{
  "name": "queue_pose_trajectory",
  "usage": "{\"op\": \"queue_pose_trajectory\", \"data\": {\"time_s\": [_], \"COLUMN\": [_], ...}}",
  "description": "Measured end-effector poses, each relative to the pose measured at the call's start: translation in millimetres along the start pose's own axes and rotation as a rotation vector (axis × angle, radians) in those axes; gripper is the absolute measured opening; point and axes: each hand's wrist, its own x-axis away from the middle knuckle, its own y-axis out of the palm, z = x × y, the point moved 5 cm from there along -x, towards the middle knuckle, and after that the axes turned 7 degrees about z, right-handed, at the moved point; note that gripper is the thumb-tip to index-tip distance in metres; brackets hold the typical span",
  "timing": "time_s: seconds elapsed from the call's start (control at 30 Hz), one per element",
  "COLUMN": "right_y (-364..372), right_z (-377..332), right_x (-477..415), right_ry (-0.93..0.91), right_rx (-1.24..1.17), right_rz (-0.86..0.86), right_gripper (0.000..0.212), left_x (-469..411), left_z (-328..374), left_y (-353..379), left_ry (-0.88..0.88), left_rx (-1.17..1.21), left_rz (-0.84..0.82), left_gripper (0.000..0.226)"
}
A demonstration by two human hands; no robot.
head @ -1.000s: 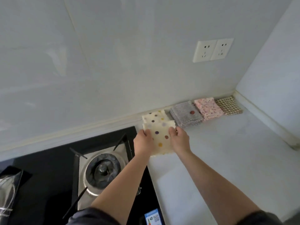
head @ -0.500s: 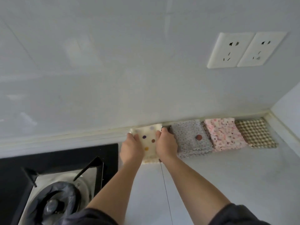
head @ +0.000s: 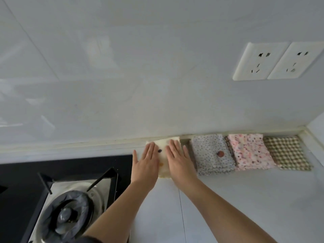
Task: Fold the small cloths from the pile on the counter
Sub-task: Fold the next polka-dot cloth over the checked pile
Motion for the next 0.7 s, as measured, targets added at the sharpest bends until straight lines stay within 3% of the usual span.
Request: {"op": "queue_pose_trajectory", "data": {"time_s": [0.1, 0.33, 0.5, 0.7], "right_y": [25, 8, -55, -113], "right_z": [3, -8, -81, -225], "right_x": [-1, -1, 41, 131], "right_ry": [0.057, 0.142, 0.281, 0.291], "right_rx": [-0.037, 0.014, -0.262, -0.566], "right_rz": [-0.207, -0.255, -0.114, -0.006], "right_gripper": [0.057, 0.061, 0.063, 0.053], "left_x": [-5, 1, 81, 240], "left_z": [0, -9, -47, -165], "left_y": [10, -5, -64, -125], "left_ry": [0.002, 0.027, 0.032, -0.079], "left_rx": [-0.047, 0.017, 0.251, 0.543], "left_rz": [-0.082, -0.144, 0.027, 0.315], "left_gripper": [0.063, 0.068, 0.061, 0.041]}}
